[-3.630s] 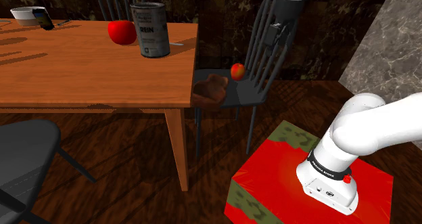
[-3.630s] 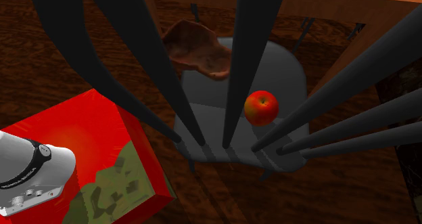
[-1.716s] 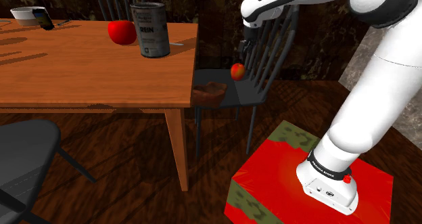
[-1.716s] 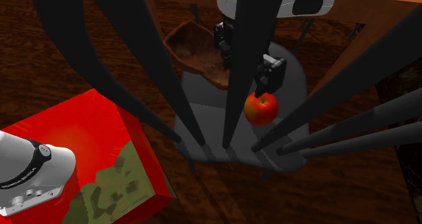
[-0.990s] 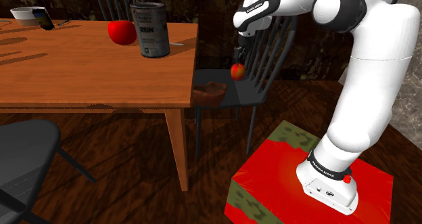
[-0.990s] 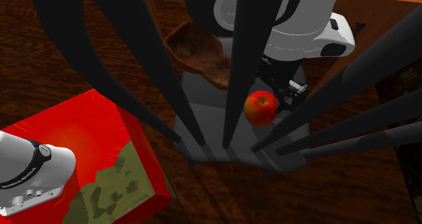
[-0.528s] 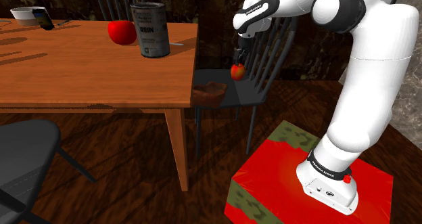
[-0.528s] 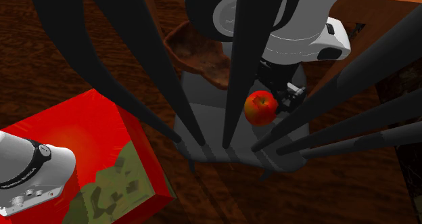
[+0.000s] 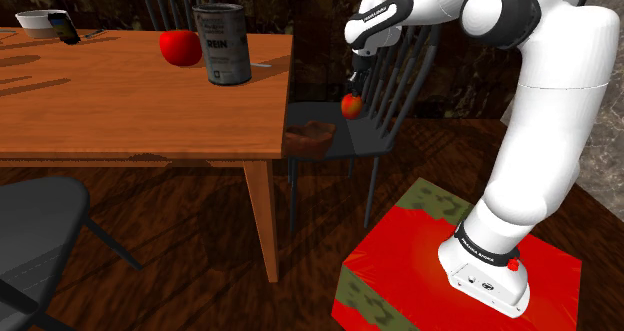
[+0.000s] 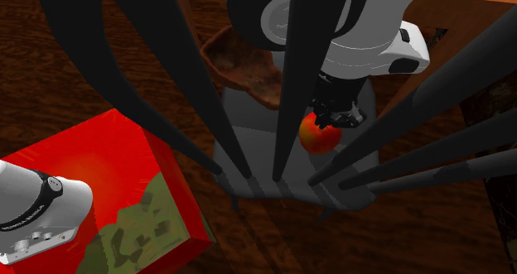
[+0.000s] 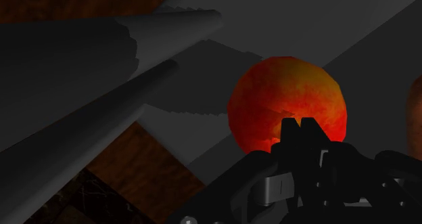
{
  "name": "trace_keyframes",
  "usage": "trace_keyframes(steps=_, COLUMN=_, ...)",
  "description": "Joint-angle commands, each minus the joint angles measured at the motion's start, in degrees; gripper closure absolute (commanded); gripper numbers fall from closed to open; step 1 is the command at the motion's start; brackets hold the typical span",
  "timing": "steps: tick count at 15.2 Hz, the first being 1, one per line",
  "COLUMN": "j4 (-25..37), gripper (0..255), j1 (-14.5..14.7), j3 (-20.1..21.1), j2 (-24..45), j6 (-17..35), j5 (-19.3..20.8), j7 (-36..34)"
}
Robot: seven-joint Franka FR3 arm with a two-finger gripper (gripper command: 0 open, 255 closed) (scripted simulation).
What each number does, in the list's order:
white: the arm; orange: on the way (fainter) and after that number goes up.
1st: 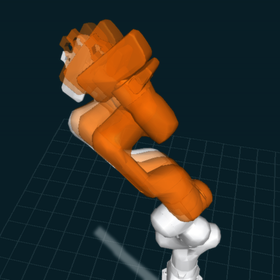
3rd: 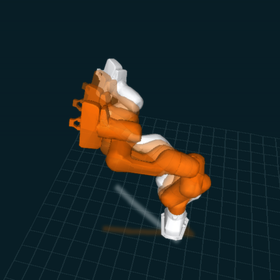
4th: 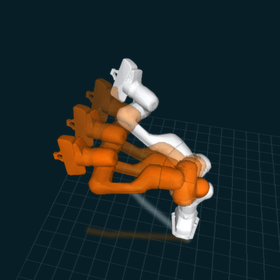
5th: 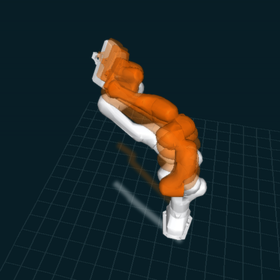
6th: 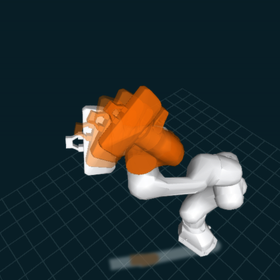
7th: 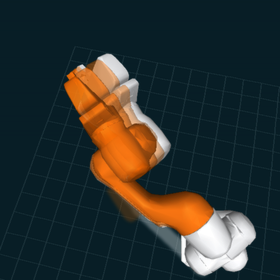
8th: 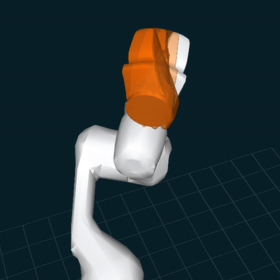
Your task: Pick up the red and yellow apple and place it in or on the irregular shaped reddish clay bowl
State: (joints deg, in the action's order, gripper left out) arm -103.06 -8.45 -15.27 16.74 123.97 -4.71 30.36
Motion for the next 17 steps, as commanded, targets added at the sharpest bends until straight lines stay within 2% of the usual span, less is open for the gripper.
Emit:
trace_keyframes(steps=1, j4=0.0, gripper=255, j1=0.0, j3=0.0, j2=0.0, j6=0.0, j5=0.0, j7=0.0)
trace_keyframes(steps=3, j4=0.0, gripper=255, j1=0.0, j3=0.0, j2=0.0, j6=0.0, j5=0.0, j7=0.0)
trace_keyframes(steps=17, j4=6.9, gripper=255, j1=0.2, j3=-0.4, j2=-3.0, j6=-9.8, j5=1.1, j7=-0.7)
